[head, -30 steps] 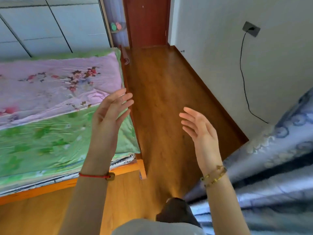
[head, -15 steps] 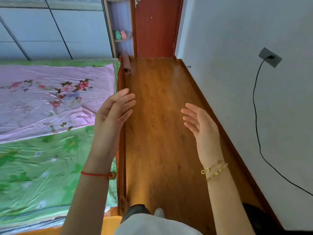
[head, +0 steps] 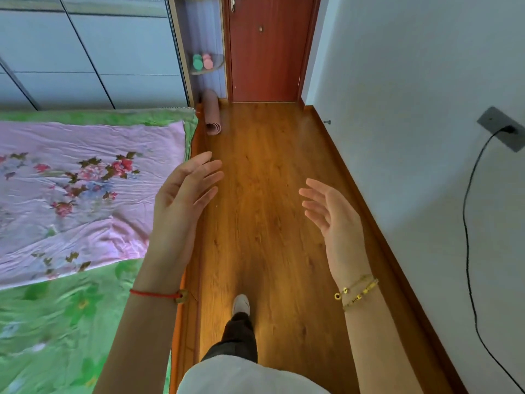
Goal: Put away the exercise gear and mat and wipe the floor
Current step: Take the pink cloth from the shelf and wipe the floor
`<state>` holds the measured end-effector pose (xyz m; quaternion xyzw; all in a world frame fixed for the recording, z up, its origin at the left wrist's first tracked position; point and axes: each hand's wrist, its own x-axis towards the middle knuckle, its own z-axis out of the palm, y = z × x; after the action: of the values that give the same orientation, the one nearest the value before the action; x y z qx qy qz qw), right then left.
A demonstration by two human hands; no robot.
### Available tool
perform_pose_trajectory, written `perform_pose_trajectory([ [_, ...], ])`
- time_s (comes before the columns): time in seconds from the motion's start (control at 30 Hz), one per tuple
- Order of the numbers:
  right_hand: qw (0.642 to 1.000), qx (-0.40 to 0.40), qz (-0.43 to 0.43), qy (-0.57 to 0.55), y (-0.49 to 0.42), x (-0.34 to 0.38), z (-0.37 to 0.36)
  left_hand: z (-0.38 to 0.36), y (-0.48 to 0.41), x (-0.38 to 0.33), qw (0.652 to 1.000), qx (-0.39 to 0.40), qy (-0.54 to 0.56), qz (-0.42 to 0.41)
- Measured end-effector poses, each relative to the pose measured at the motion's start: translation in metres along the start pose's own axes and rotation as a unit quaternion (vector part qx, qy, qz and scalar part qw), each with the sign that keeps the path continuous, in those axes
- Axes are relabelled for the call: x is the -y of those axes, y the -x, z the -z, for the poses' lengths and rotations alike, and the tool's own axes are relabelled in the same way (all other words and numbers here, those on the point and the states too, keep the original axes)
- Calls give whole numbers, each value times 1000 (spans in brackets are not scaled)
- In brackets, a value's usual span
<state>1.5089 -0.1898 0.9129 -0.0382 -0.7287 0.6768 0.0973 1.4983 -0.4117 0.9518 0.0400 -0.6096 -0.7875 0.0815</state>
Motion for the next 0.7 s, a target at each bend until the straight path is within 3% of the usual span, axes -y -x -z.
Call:
perform_pose_trajectory([
  [0.3, 999, -1, 37, 10, -210, 5, -58, -19, -210, -5, 1000, 3, -6, -27],
  [0.7, 1000, -22, 1, -17, -423, -26, -81, -65, -428, 38, 999, 33, -2, -21],
])
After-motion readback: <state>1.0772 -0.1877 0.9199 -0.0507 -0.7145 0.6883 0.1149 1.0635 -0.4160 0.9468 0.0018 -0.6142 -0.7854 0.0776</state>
